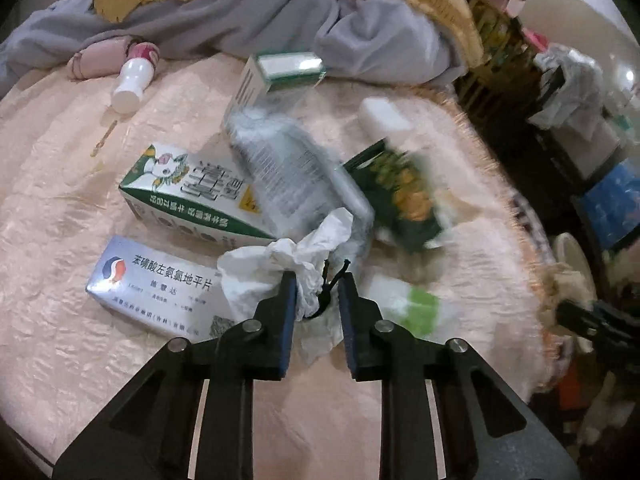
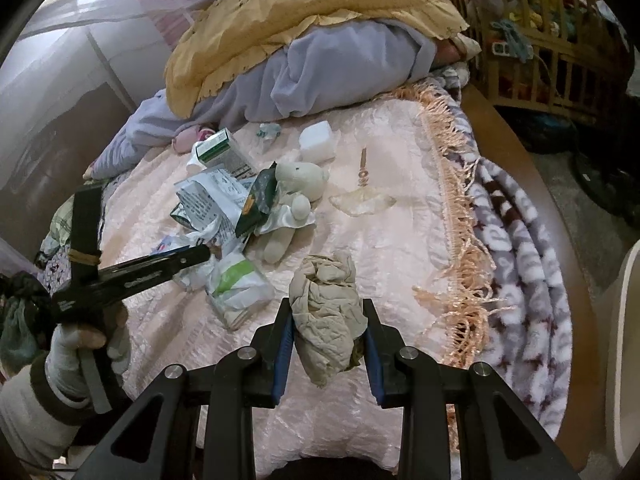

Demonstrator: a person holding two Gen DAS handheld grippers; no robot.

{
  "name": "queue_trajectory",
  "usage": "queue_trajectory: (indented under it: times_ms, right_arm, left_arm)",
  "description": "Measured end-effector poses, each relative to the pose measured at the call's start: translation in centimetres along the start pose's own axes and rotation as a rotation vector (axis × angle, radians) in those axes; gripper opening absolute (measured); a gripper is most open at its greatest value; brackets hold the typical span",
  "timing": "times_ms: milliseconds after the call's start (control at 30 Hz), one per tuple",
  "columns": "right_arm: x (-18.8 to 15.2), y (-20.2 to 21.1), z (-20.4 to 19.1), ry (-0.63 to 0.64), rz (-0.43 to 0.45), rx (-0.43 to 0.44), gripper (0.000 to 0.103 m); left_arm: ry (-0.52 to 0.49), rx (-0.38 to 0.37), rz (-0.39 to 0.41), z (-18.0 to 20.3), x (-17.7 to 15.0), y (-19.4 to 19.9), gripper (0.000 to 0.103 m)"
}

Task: Collect trash
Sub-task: 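Grasp the white tissue with left tool while right tool grasps beige cloth, then carry both items over the white bucket and open both tools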

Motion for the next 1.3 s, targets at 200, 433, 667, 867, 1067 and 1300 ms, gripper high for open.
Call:
queue_trajectory:
  times_ms: [200, 433, 667, 867, 1067, 1300]
  right_arm:
    - [-0.1, 2.3, 0.6, -0.014, 0.049, -0.012, 0.03]
    - [-1.1, 5.2, 3.2, -0.057, 0.085, -0.061, 0.03]
    - [-2.2, 8.4, 6.3, -0.102, 0.114, -0.124, 0.03]
    - [-3.2, 11.3, 9.1, -0.146, 0.15, -0.179, 0.03]
    - [-4.8, 14.2, 12.7, -0.212, 0.18, -0.25, 0.03]
    - [-6.6, 18.0, 18.2, -0.328, 0.226, -0.329, 0.03]
  left_arm:
    - [-0.043, -0.092, 0.065, 2.7, 0.6, 5.0, 0.018]
    - [-0.157, -0.164, 0.089, 9.4, 0.7, 6.6, 0.018]
    - [-0.247, -0.206, 0.094, 15.7, 0.2, 6.1, 0.018]
    - [-0.303, -0.249, 0.082, 20.3, 0.0, 5.6, 0.018]
    - [-0.344, -0.324, 0.046, 25.1, -0.3, 5.1, 0.018]
    - [-0.38, -0.448, -0.011, 32.2, -0.9, 4.6, 0.018]
Point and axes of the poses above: each gripper's, at about its wrist camera, not at the fingertips, and y roughly against the way its jaws point, z to its right, x to its top, the point moved 3 cm from there along -y, roughly the way its jaws point, and after that the axes turned 11 degrees about x, right-handed, at the moved point
